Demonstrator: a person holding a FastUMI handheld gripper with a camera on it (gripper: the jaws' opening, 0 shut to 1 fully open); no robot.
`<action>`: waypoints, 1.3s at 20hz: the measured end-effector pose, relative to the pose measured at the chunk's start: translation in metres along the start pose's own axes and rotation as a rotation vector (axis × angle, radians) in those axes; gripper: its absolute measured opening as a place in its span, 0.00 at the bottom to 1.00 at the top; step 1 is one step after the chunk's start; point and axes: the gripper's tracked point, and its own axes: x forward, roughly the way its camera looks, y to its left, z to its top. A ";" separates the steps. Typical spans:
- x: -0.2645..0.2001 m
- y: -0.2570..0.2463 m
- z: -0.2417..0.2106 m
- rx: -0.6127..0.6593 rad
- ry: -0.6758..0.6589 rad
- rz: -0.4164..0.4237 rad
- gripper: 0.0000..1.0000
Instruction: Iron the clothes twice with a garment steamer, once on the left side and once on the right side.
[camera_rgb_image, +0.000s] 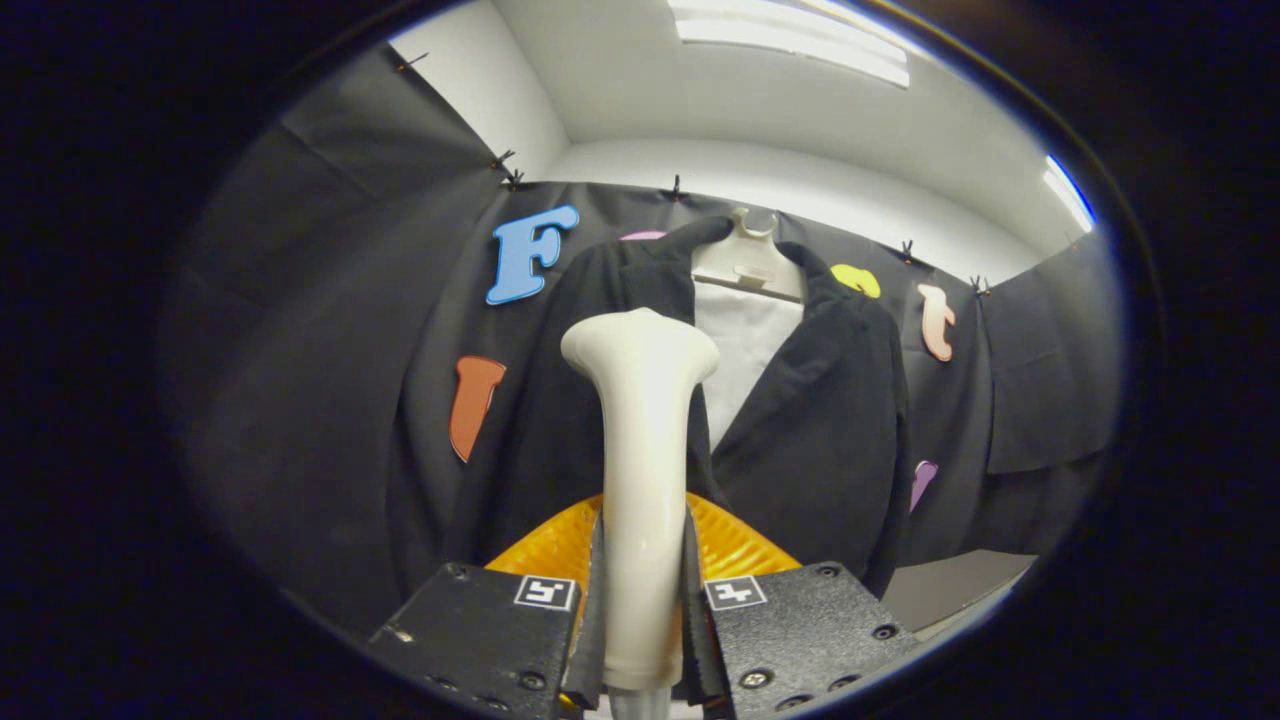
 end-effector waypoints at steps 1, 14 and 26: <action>-0.002 -0.001 -0.006 0.002 0.013 0.001 0.34; -0.041 0.002 -0.078 -0.021 0.167 0.025 0.34; -0.075 0.015 -0.144 0.006 0.348 0.045 0.34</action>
